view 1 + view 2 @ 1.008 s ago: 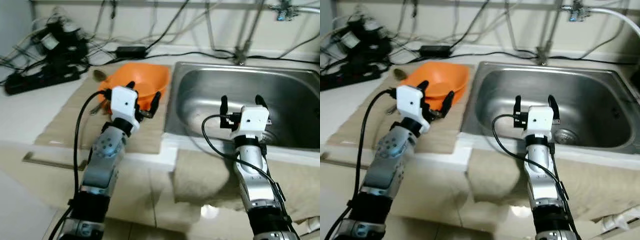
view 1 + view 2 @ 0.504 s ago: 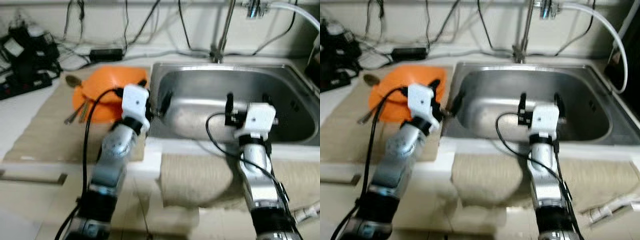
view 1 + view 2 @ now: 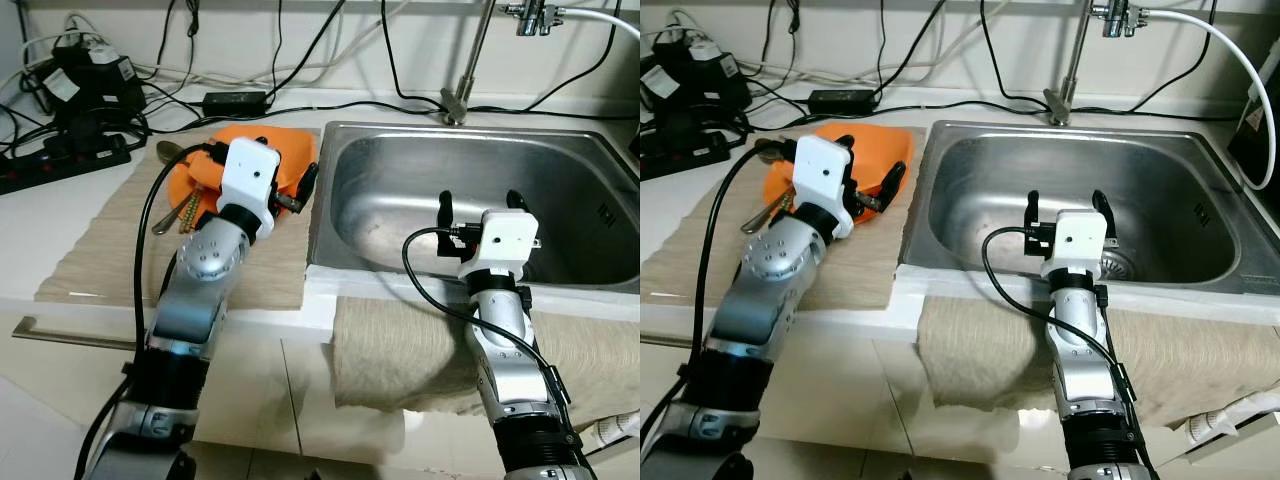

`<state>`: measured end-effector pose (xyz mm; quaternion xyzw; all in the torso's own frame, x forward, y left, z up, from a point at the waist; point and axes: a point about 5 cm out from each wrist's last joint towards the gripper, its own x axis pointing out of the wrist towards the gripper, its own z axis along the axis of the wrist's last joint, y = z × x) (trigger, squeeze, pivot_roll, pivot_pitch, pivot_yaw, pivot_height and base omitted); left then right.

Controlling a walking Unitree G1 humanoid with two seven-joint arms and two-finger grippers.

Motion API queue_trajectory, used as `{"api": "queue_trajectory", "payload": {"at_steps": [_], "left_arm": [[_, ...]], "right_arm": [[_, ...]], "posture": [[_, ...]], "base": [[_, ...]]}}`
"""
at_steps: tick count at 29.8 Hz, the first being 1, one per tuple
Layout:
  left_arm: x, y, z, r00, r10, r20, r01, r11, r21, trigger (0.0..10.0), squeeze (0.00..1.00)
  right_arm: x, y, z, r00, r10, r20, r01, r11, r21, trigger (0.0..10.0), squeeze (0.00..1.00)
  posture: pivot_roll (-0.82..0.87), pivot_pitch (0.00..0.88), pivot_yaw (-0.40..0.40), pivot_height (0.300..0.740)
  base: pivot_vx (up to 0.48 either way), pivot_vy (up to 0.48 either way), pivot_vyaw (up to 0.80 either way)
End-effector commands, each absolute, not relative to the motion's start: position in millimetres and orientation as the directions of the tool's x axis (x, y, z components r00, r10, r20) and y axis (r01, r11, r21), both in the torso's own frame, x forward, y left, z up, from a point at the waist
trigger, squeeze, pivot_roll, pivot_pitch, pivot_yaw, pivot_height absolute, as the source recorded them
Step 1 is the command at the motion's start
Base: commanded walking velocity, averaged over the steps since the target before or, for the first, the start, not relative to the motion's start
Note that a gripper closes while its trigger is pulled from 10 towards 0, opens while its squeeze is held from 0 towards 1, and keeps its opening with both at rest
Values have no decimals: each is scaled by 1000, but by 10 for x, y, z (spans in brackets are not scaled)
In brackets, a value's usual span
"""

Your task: Kitchen organization

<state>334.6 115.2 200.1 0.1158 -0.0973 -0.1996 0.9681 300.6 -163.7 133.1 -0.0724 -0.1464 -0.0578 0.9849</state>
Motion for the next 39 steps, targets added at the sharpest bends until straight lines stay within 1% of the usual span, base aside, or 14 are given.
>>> {"api": "queue_trajectory", "payload": {"at_steps": [1,4,8,9,14,17,21,24,27,30,39], "left_arm": [[3369,1118,2111,878,-459,135,406,864,297,10000,0],[3425,1170,2135,848,-524,81,476,820,317,10000,0],[3463,1270,2226,830,-554,56,507,793,338,10000,0],[3478,1327,2300,816,-577,43,528,773,353,10000,0],[3488,1437,2411,762,-647,-35,605,690,397,10000,0],[3513,1497,2389,746,-659,-100,629,648,429,10000,0],[3515,1505,2384,727,-674,-131,654,621,433,10000,0],[3526,1532,2330,697,-686,-210,693,570,441,10000,0],[3564,1563,2288,699,-675,-236,696,566,443,10000,0],[3673,1641,2194,728,-632,-268,674,585,451,10000,0],[3764,1701,2121,753,-588,-294,649,590,481,10000,0]], "right_arm": [[3036,-1581,1333,956,-80,281,116,987,-111,10000,0],[3045,-1557,1329,958,-77,275,109,989,-104,10000,0],[3041,-1551,1323,959,-76,271,107,989,-101,10000,0],[3033,-1554,1313,960,-78,267,108,989,-100,10000,0],[3024,-1552,1293,963,-79,258,107,989,-98,10000,0],[3032,-1548,1290,964,-75,254,102,990,-97,10000,0],[3040,-1542,1287,966,-70,251,97,990,-98,10000,0],[3053,-1532,1286,968,-61,244,86,992,-96,10000,0],[3066,-1525,1296,969,-56,241,80,993,-90,10000,0],[3082,-1524,1321,969,-53,242,75,994,-79,10000,0],[3056,-1518,1285,971,-52,231,72,994,-79,10000,0]], "posture": [[-3,0,58,740],[-2,0,61,740],[-3,0,64,740],[-4,0,66,740],[-1,0,64,740],[0,0,61,740],[1,0,57,740],[3,0,52,740],[4,0,53,740],[1,0,57,740],[-10,0,63,740]], "base": [[0,0,0],[0,0,0],[0,0,0],[0,0,0],[0,0,0],[0,0,0],[0,0,0],[0,0,0],[0,0,0],[0,0,0],[0,0,0]]}}
